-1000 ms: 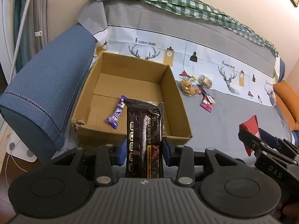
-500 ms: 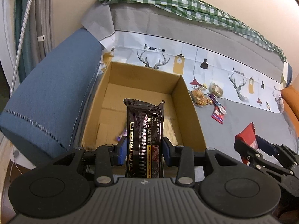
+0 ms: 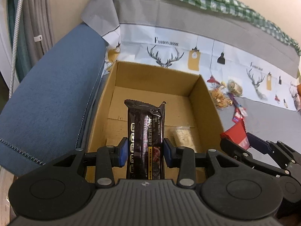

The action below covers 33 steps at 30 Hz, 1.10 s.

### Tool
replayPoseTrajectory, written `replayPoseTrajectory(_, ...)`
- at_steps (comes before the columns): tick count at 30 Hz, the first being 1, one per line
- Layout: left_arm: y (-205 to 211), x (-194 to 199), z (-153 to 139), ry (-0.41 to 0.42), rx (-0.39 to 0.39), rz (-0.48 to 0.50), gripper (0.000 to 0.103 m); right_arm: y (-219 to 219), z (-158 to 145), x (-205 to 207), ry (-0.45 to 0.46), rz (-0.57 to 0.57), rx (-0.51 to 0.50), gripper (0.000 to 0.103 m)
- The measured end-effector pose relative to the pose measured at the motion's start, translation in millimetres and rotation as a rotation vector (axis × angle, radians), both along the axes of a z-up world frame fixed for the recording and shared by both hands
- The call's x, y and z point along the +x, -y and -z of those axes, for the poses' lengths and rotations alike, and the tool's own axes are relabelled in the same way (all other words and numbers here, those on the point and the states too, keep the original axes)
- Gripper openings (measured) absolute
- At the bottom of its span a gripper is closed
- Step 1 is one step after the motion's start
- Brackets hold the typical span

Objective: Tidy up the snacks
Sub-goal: 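Carry the red packet and chocolate bar toward the box, then open both tools over the box to drop the red packet and chocolate bar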

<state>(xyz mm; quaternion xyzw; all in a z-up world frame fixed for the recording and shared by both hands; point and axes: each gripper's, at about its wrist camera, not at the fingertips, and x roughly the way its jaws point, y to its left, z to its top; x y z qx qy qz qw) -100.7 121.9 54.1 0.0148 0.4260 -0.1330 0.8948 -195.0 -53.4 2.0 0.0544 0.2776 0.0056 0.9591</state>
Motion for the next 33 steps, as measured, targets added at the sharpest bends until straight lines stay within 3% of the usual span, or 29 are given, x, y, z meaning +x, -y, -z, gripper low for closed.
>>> replayPoseTrajectory(13,8.3,51.2,55.8,-0.120,0.059,-0.009,0.043,-8.2,42.8,57.8,-0.091,-0.029,-0.005,0.060)
replayPoseTrajectory(28,13.6,74.9,91.9,-0.188,0.092,-0.002,0.043,-6.0,72.2,86.8,-0.151,-0.027,-0.028,0.061)
replayPoseTrajectory(30,13.3,74.8,90.0,-0.181,0.085,0.001,0.064,-5.3,73.8,89.6,-0.156,-0.029,-0.023,0.064)
replayPoseTrajectory(31,12.9,74.5,87.2,-0.179,0.079,-0.001,0.086,-4.4,73.6,90.9,-0.158,-0.026,-0.018,0.073)
replayPoseTrajectory(32,11.2,72.3,82.7,-0.153,0.093,-0.030,0.098,-3.1,72.1,91.9,-0.155,-0.021,-0.013,0.088)
replayPoseTrajectory(33,8.5,68.5,77.3,-0.116,0.097,-0.043,0.102,-1.3,68.8,91.5,-0.145,-0.009,-0.014,0.090)
